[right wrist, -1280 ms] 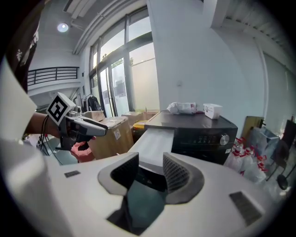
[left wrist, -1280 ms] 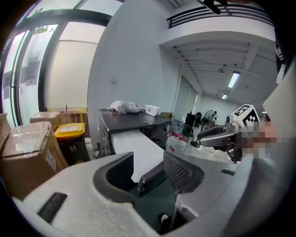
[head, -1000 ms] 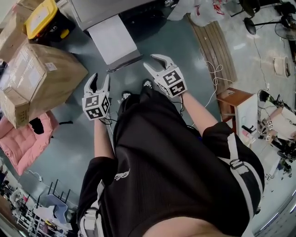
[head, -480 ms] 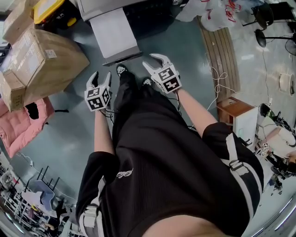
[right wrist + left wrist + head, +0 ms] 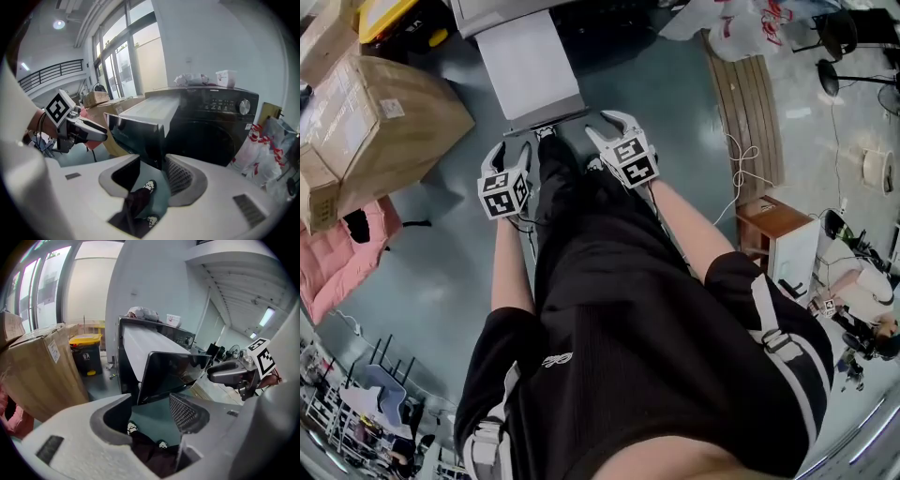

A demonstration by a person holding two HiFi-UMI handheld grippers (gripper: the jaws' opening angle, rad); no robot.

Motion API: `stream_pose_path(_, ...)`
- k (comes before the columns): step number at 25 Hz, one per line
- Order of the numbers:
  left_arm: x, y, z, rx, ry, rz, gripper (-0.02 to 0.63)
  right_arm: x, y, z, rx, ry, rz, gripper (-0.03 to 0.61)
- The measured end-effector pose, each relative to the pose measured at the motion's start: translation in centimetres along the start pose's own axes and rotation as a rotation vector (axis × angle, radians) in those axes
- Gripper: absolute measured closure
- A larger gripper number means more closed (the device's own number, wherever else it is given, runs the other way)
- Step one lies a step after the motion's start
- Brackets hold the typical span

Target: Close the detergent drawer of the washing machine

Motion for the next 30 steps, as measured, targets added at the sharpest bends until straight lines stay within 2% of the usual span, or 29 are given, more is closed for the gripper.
stream_pose_path(7,-0.8,-0.3,0.4,-0.001,0.006,0.020,0.336,-1.0,-0.1,0.3,-0.013,0.023,0.009,0.396)
stream_pose_path(11,-0.8,-0.9,0.9,0.026,0.017,0.033,0.314,-1.0,-1.3,-0.3,-0.004,0.024,0.029,0.396)
stream_pose_path(14,-0.6,-2.0,1.4,0.031,0.015,0.072,0.316,-0.9,-2.1,-0.7,-0.008,0.024,0.058,0.398)
stream_pose_path(19,-0.6,-3.1,1.6,0.021,0.026,0.091,0.330,-1.2,-2.6,-0.8,-0.022,0.044,0.075,0.410)
stream_pose_path(23,-0.4,-3.3,1.5,0.038,0.022,0.089,0.337,-1.1,-2.8,-0.4,-0.036,0.082,0.082,0.437)
stream_pose_path(30,-0.4,-3.7,1.4,0.028,0.022,0.083,0.344,-1.1,-3.2,-0.5,-0.049,0.096,0.080,0.437)
Point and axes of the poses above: the fingertips, and each gripper's own axes: x backward along the fingers, z to its right, y out of its underside, the point moved 2 cm from there along x, backward along the fingers, and after that the axes turned 8 degrees about -y, right-handed, at the moved point
